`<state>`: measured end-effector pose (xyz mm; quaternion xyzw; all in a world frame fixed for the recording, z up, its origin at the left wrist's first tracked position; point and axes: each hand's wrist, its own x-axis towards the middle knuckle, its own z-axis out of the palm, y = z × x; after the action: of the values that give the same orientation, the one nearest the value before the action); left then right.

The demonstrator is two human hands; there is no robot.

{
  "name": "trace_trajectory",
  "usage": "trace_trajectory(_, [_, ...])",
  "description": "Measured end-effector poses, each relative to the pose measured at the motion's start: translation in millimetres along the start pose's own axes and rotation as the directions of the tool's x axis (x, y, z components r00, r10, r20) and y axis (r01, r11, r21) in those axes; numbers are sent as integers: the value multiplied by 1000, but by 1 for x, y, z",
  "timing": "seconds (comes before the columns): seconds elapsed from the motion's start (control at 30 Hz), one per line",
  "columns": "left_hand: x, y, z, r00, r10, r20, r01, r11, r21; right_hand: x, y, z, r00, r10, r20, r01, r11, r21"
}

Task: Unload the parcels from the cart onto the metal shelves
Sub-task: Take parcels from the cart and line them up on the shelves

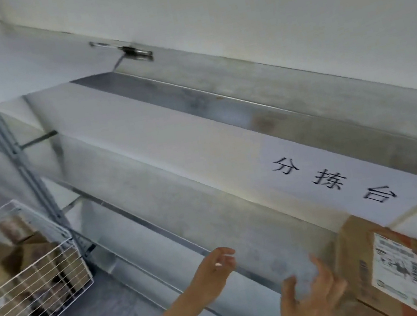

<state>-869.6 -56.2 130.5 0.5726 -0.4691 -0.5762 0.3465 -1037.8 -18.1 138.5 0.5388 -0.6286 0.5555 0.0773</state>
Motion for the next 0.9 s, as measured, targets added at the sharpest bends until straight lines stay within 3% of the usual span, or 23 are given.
trace_trajectory(0.13, [-20,-17,-64,976,-17,-217,5,998,-56,-18,-47,49,977,-78,196,37,978,205])
trace_trajectory(0.33, [-58,-38,-171,867,-48,-496,32,999,-40,-56,-100,104,879,-218,424,44,923,382])
trace_trajectory(0.5, [-85,-55,-256,746,-121,-654,74,992,-100,-89,-143,148,717,-322,618,6,890,457])
trace_trajectory(0.67, [-103,-61,-346,622,-125,-773,117,991,-66,-118,-206,207,575,-412,707,-4,863,506])
trace_trajectory(0.9, [-148,-65,-457,536,-143,-832,175,983,-57,-168,-338,276,363,-486,795,-43,844,535])
